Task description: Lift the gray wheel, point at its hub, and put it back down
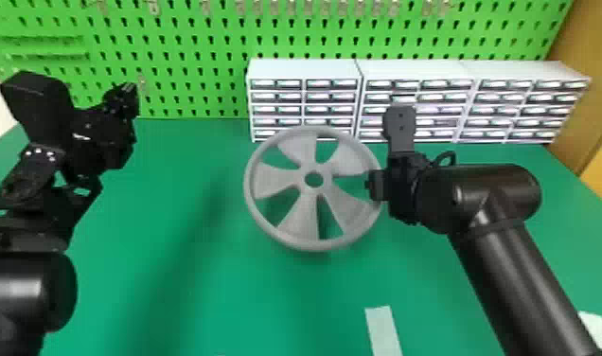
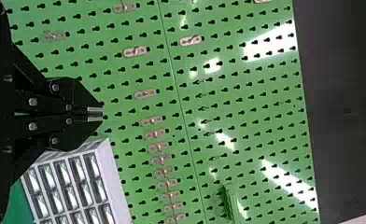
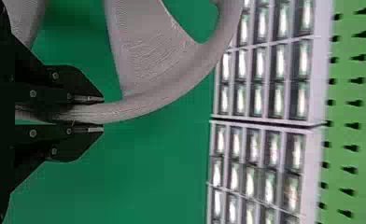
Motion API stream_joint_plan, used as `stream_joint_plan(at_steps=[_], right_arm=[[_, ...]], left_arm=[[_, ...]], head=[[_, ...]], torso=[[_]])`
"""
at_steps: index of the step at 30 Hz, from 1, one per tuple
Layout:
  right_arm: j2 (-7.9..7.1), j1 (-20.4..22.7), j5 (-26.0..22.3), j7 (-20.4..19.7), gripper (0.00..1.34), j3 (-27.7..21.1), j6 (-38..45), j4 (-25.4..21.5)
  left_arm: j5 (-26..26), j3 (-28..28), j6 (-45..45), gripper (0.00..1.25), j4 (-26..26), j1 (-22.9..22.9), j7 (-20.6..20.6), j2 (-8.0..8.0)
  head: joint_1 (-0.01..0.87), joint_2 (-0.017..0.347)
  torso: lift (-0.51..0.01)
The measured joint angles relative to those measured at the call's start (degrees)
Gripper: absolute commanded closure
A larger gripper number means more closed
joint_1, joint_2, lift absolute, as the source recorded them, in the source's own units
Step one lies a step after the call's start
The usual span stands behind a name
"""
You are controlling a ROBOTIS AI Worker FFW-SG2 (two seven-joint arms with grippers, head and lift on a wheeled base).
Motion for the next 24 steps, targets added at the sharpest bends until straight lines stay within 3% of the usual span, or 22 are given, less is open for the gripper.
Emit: stream_joint_plan(at_steps=[24], right_arm=[[0.0, -2.8, -5.2, 0.1, 1.25, 2.6, 4.4, 10.1]], left_arm=[[-0.4, -0.9, 0.1, 1.22, 0.7, -0.2, 0.0, -0.02]], head=[[0.692, 0.048]], torso=[[-0.088]])
